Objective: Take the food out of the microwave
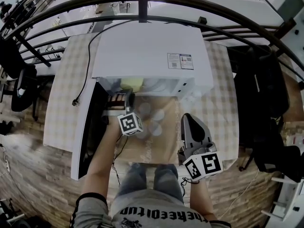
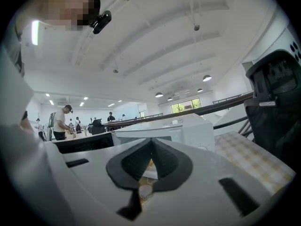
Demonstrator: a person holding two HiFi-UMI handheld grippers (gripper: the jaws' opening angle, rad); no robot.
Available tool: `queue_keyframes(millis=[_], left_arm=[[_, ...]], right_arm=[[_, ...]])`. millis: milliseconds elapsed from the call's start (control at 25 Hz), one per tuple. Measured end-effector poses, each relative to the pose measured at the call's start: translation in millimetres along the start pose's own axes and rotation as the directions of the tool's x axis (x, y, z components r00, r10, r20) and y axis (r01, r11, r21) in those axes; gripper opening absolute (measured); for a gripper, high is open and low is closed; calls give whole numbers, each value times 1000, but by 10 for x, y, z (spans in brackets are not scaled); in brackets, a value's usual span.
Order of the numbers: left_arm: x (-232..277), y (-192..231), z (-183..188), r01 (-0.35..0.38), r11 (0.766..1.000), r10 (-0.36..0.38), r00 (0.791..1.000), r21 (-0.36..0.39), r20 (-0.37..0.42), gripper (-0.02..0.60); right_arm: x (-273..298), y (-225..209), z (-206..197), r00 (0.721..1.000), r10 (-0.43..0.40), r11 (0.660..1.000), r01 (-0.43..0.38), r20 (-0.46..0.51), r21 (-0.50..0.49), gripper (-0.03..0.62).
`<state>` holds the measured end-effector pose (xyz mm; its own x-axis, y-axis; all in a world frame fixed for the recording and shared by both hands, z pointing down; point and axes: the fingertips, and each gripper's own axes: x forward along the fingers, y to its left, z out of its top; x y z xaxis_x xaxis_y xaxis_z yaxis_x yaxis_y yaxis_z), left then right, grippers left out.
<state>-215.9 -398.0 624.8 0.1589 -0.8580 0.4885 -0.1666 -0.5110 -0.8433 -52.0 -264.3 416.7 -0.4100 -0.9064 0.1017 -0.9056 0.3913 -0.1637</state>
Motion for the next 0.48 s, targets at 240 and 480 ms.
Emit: queue_keyframes(millis=[240, 480], left_arm=[[66, -29, -13, 10, 1000, -9, 1000, 28, -18, 134], [105, -55, -79, 15, 999, -12, 999, 53, -50, 166]], right_arm=[[-28, -46, -26, 1000, -11, 1000, 11, -7, 0, 5], [-32, -81, -42, 1000, -20, 1000, 20, -10, -1, 5]])
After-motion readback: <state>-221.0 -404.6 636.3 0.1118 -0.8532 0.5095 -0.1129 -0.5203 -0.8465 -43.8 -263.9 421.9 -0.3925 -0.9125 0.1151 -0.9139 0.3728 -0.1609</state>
